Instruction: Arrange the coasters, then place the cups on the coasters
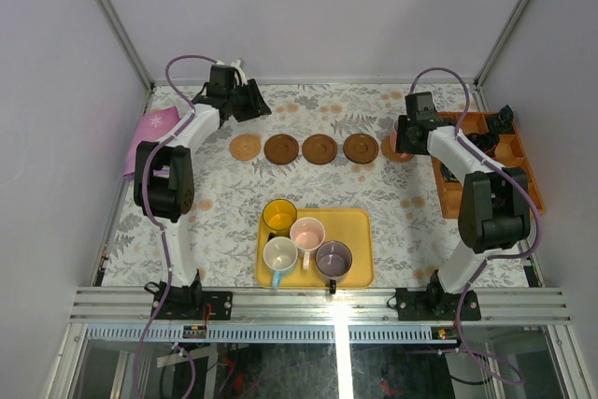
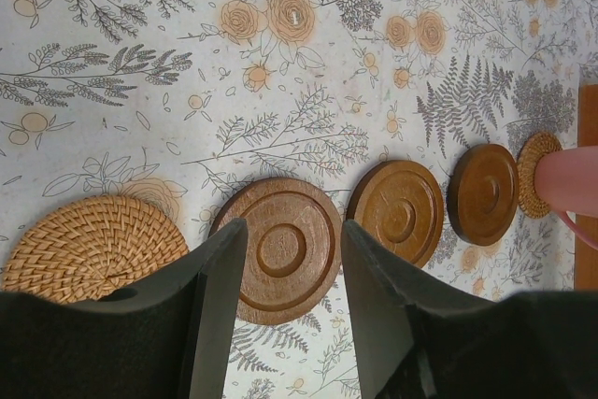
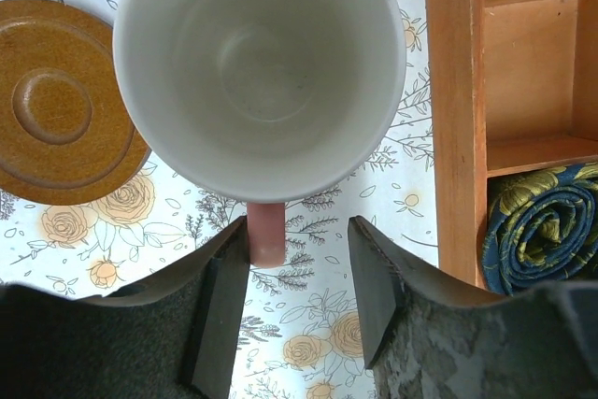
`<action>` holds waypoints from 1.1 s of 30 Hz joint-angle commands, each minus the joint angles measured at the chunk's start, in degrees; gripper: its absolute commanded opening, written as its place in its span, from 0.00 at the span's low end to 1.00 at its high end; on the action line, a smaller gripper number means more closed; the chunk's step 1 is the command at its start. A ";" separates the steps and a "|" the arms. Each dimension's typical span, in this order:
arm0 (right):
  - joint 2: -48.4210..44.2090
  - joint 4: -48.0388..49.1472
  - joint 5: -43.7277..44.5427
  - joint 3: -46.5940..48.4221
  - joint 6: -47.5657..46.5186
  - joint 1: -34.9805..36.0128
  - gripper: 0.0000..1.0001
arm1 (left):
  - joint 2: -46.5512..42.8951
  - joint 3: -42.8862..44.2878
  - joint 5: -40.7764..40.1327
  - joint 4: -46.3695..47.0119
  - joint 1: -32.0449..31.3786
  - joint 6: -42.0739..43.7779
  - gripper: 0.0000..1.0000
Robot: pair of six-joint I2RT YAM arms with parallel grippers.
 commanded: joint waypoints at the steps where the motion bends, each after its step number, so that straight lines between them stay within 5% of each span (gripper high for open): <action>1: -2.33 -0.61 1.37 -0.34 0.42 -0.18 0.50 | 0.08 -0.52 0.77 1.78 0.14 0.06 0.45; 12: -3.18 -0.97 0.99 -2.23 0.38 -0.15 0.47 | -0.13 -1.41 0.95 2.10 0.20 -0.57 0.45; 28: -12.58 -7.94 -9.04 -2.13 2.29 0.03 0.54 | -1.20 -2.42 1.00 2.34 0.22 -0.11 0.45; 33: -18.26 -13.31 -12.75 -3.66 3.09 5.70 0.54 | -2.04 -3.00 1.90 1.50 0.13 0.65 0.47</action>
